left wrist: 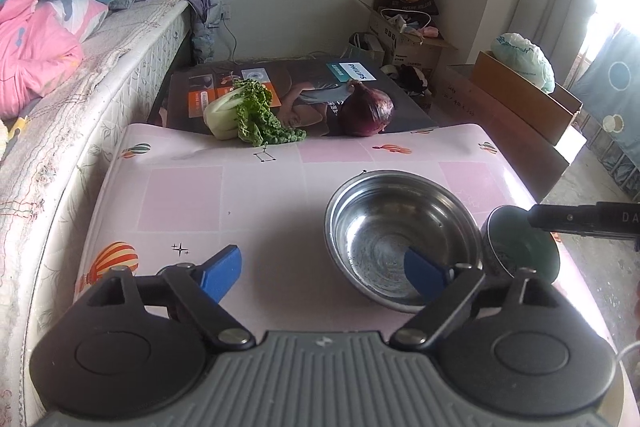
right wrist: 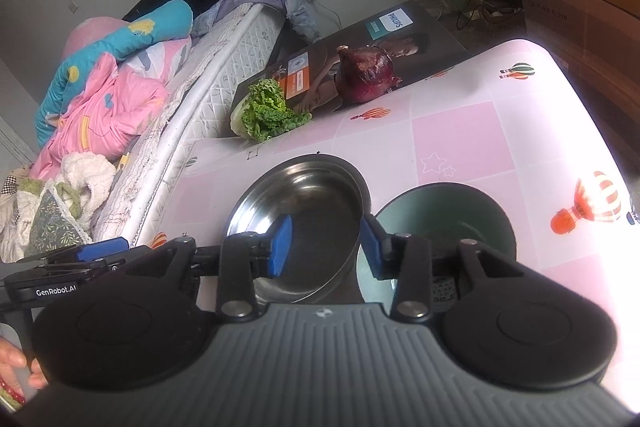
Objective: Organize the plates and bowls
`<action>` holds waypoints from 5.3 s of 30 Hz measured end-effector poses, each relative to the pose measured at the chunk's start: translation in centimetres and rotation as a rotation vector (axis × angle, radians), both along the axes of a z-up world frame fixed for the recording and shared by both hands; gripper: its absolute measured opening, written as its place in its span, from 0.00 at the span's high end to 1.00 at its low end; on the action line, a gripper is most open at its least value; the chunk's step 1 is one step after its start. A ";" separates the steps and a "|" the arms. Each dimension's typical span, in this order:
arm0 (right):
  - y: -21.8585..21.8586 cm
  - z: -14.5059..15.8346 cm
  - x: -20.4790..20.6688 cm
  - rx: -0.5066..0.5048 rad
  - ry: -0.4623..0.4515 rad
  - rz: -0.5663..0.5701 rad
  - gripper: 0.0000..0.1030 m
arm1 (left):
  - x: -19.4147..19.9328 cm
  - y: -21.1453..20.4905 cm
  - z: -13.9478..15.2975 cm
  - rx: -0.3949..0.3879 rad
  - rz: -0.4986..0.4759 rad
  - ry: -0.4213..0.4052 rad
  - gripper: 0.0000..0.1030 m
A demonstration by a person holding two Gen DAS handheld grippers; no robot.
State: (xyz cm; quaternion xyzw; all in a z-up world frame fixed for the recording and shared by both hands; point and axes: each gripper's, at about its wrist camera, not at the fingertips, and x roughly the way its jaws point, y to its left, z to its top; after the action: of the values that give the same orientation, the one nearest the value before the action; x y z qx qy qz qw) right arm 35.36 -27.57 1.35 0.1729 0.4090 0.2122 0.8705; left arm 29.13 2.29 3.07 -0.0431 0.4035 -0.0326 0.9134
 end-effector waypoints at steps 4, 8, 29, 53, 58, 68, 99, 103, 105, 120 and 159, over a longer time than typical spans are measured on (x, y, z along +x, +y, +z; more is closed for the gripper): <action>-1.8 2.3 -3.4 -0.027 -0.036 -0.005 0.44 | -1.9 -1.4 1.2 0.023 -0.025 -0.053 0.06; -3.7 5.2 -7.4 -0.095 -0.085 -0.024 0.23 | -4.3 -3.3 2.5 0.051 -0.068 -0.110 0.06; -7.2 9.1 -17.8 -0.477 -0.230 -0.043 0.01 | -10.9 -9.0 3.8 -0.151 -0.180 -0.083 0.00; -9.4 -4.8 0.7 -0.002 0.140 0.027 0.55 | 2.7 -13.1 -2.6 -0.141 -0.211 0.117 0.66; -9.5 -6.4 2.5 -0.011 0.155 0.041 0.66 | 4.5 -13.6 -3.7 -0.116 -0.222 0.183 0.71; -8.3 -7.9 4.1 -0.057 0.177 0.065 0.84 | 6.1 -14.5 -4.4 -0.123 -0.239 0.240 0.79; -11.4 -6.7 -1.3 -0.074 0.234 0.054 0.82 | 6.4 -18.5 -6.4 -0.079 -0.313 0.317 0.81; -11.2 -7.0 -1.2 -0.068 0.234 0.063 0.82 | 6.7 -18.7 -6.8 -0.064 -0.296 0.322 0.86; -11.1 -7.1 -1.1 -0.070 0.233 0.062 0.82 | 6.5 -18.6 -6.8 -0.065 -0.298 0.319 0.87; -12.4 -7.4 -1.4 -0.033 0.278 0.001 0.68 | 6.4 -18.8 -7.0 -0.052 -0.314 0.334 0.87; -11.0 -10.5 0.4 0.032 0.357 0.004 0.74 | 8.0 -19.3 -9.6 -0.099 -0.292 0.423 0.85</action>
State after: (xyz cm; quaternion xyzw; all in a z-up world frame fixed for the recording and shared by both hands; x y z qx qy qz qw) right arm 35.77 -38.53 -9.12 0.2210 0.5539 0.1864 0.7808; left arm 37.15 -17.00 -6.53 -0.0350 0.5855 -0.1740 0.7910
